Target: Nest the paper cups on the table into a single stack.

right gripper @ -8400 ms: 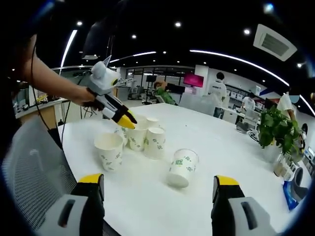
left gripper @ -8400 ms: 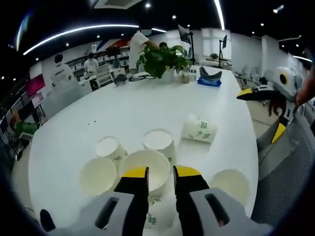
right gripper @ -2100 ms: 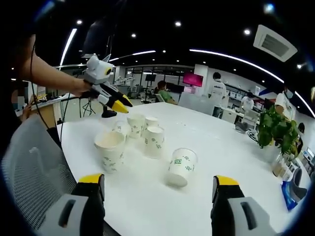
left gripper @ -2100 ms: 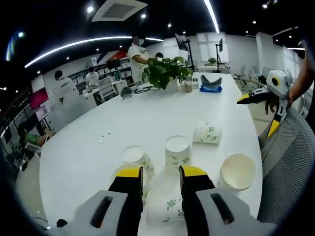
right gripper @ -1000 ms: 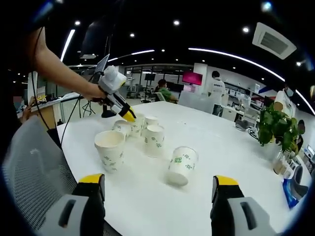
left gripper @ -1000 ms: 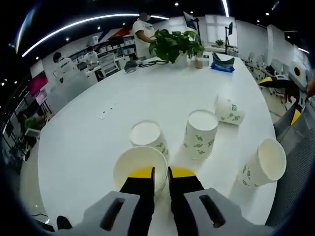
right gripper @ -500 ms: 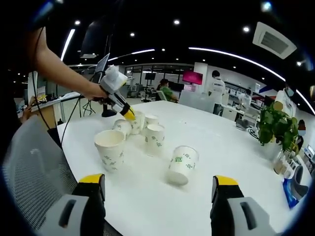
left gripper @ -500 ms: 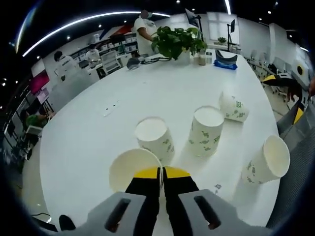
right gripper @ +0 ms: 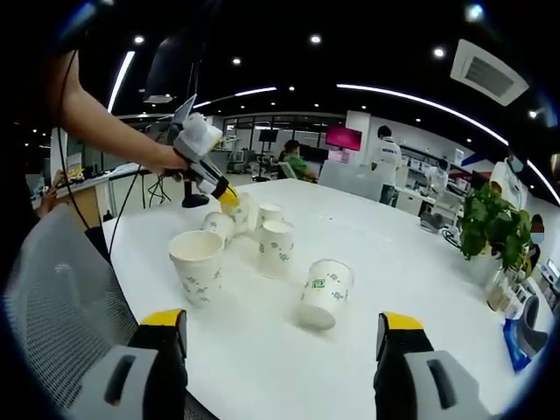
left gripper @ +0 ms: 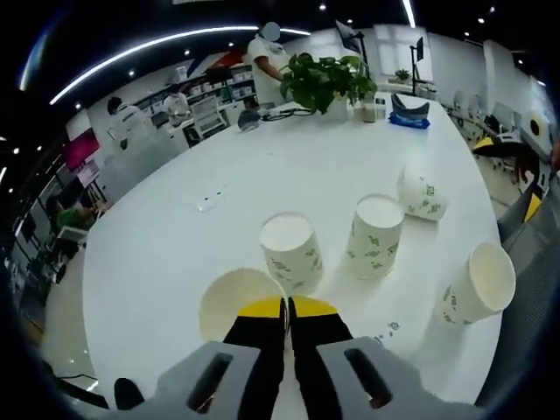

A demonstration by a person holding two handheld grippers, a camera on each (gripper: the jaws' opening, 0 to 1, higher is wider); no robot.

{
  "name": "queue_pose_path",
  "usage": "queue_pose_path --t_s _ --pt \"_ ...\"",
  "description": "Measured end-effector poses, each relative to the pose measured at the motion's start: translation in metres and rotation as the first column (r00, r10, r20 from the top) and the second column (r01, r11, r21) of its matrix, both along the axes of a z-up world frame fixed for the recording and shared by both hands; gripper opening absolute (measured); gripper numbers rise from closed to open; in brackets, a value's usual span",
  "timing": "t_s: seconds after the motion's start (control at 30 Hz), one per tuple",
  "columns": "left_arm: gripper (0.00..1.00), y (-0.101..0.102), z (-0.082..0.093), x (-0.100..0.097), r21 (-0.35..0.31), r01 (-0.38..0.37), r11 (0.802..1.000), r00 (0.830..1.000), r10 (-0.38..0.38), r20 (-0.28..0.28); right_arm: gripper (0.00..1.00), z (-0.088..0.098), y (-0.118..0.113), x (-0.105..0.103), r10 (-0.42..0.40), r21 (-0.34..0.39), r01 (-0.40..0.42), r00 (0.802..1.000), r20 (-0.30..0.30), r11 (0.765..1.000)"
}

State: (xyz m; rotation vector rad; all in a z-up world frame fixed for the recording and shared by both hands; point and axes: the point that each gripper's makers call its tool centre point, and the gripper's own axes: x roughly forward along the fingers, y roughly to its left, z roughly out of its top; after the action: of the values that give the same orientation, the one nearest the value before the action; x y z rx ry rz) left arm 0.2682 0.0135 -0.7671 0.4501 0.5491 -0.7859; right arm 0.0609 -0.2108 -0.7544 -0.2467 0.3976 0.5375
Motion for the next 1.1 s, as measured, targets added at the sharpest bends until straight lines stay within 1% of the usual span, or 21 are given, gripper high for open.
queue_pose_path --t_s 0.07,0.27,0.4,0.47,0.57,0.7,0.73,0.8,0.9,0.93,1.0,1.1 --pt "0.0 0.001 0.007 -0.001 -0.01 -0.014 1.0 1.0 0.014 0.007 0.91 0.0 0.0 0.0 0.001 0.0 -0.001 1.0 0.0 1.0" --pt "0.0 0.002 0.01 0.001 -0.024 -0.029 0.999 0.999 0.029 0.016 0.91 0.001 0.001 0.0 0.002 0.0 -0.002 1.0 0.003 1.0" --pt "0.0 0.005 0.014 -0.006 -0.029 -0.046 0.999 0.999 0.046 0.01 0.91 0.001 0.0 0.0 0.002 0.0 -0.002 1.0 0.006 1.0" --pt "0.0 0.006 0.014 -0.009 -0.027 -0.049 0.998 0.999 0.049 0.012 0.91 0.002 0.001 0.0 0.002 0.002 -0.002 1.0 0.007 1.0" --pt "0.0 0.008 0.02 -0.012 -0.03 -0.055 0.998 0.998 0.055 0.019 0.91 0.002 0.001 0.0 0.004 0.001 -0.004 1.0 0.008 1.0" --pt "0.0 0.01 0.033 -0.013 -0.035 -0.06 0.998 0.997 0.062 0.043 0.91 0.002 0.001 0.0 0.004 0.001 -0.004 1.0 0.01 1.0" --pt "0.0 0.01 0.041 -0.014 -0.033 -0.058 0.998 0.996 0.06 0.062 0.91 0.002 0.001 0.0 0.004 0.001 -0.004 1.0 0.011 1.0" --pt "0.0 0.01 0.048 -0.014 -0.032 -0.053 0.998 0.996 0.055 0.075 0.91 0.002 0.001 0.0 0.006 0.001 -0.006 1.0 0.011 1.0" --pt "0.0 0.01 0.061 -0.015 -0.037 -0.042 0.998 0.995 0.045 0.085 0.91 0.003 0.002 0.0 0.007 0.001 -0.007 1.0 0.014 1.0" --pt "0.0 0.009 0.063 -0.017 -0.035 -0.038 0.999 0.996 0.041 0.083 0.91 0.003 0.002 0.0 0.006 0.002 -0.006 1.0 0.015 1.0" --pt "0.0 0.003 0.069 -0.025 -0.021 -0.009 1.0 0.996 0.011 0.087 0.91 0.003 0.001 0.0 0.005 0.003 -0.005 1.0 0.017 1.0" --pt "0.0 -0.002 0.075 -0.033 -0.024 0.015 1.0 0.996 -0.013 0.083 0.91 0.004 0.001 0.0 0.005 0.004 -0.005 1.0 0.019 1.0"
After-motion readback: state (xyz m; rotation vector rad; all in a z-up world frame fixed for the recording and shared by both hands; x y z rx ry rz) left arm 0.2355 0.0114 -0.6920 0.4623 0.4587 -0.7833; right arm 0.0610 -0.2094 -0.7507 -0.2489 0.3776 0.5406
